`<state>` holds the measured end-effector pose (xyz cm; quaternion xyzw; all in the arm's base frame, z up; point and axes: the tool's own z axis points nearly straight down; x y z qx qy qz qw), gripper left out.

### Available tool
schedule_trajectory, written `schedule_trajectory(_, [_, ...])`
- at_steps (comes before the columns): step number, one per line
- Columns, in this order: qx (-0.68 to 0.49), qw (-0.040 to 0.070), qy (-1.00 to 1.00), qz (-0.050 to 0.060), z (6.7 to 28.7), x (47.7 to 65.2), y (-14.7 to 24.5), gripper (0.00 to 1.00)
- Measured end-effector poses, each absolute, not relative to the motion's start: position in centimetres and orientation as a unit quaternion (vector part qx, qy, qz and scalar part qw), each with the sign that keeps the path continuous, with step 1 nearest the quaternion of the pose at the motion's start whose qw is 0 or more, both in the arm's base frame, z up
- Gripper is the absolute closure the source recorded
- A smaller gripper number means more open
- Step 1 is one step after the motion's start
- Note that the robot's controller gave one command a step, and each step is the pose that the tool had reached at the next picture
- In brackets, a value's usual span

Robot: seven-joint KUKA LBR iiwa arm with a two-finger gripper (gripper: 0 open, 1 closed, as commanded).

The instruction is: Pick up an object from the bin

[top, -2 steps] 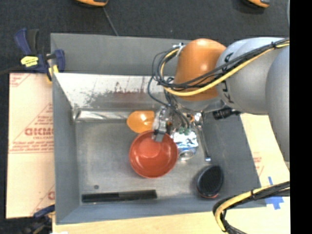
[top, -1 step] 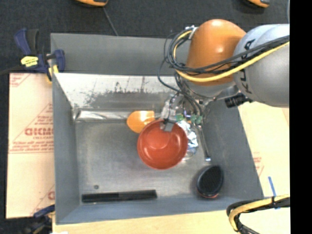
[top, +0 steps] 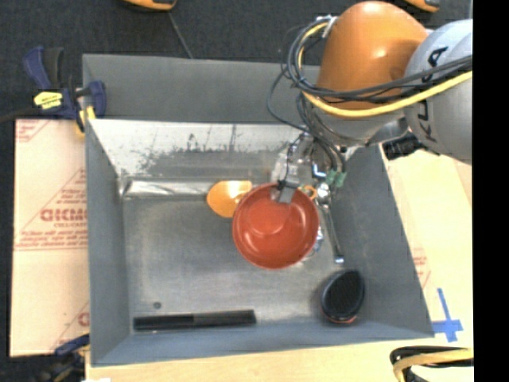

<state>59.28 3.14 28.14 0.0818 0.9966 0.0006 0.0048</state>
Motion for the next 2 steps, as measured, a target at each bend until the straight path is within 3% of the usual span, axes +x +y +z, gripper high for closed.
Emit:
schedule_trajectory(1, [0.026, 0.008, 1.000, 0.000, 23.4, 59.9, 5.5, 1.00])
schedule_trajectory(2, [0.073, 0.014, 0.997, 0.001, 17.5, 59.6, 4.7, 1.00])
